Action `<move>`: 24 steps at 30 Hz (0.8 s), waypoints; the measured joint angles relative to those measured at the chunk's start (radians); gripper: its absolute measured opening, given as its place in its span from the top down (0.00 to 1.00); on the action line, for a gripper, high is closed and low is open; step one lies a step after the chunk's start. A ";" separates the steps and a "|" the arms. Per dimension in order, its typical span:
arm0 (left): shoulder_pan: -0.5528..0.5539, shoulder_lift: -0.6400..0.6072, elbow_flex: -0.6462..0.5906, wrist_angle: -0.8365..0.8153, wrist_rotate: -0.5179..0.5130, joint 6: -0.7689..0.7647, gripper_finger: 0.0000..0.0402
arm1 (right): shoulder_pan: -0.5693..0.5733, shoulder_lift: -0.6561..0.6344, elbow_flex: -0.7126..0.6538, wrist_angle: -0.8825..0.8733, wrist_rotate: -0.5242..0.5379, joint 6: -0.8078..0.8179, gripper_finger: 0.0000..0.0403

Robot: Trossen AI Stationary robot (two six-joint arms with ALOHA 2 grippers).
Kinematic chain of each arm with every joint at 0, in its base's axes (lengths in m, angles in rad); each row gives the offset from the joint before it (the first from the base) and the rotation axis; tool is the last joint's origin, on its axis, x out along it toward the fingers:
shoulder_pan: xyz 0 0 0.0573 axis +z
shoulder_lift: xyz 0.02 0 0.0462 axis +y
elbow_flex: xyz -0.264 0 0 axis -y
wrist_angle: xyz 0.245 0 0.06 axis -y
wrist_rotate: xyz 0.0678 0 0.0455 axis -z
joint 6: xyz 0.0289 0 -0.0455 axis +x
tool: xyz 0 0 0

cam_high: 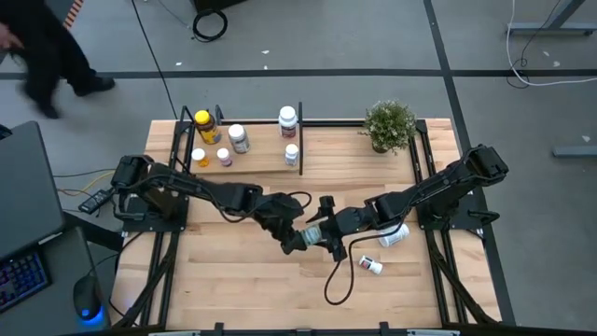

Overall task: Pick and place medicine bottles onto shelf by color
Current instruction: Put the light green medicine bottle on the shelf

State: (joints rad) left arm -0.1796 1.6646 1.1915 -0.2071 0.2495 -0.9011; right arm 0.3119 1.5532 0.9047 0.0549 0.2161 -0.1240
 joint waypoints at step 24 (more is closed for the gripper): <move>0.010 0.002 0.000 -0.096 0.024 0.052 0.43 | 0.002 0.000 0.000 0.018 -0.043 0.174 0.44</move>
State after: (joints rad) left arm -0.1699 1.6661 1.1919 -0.3030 0.2739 -0.8490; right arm 0.3141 1.5532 0.9047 0.0732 0.1736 0.0498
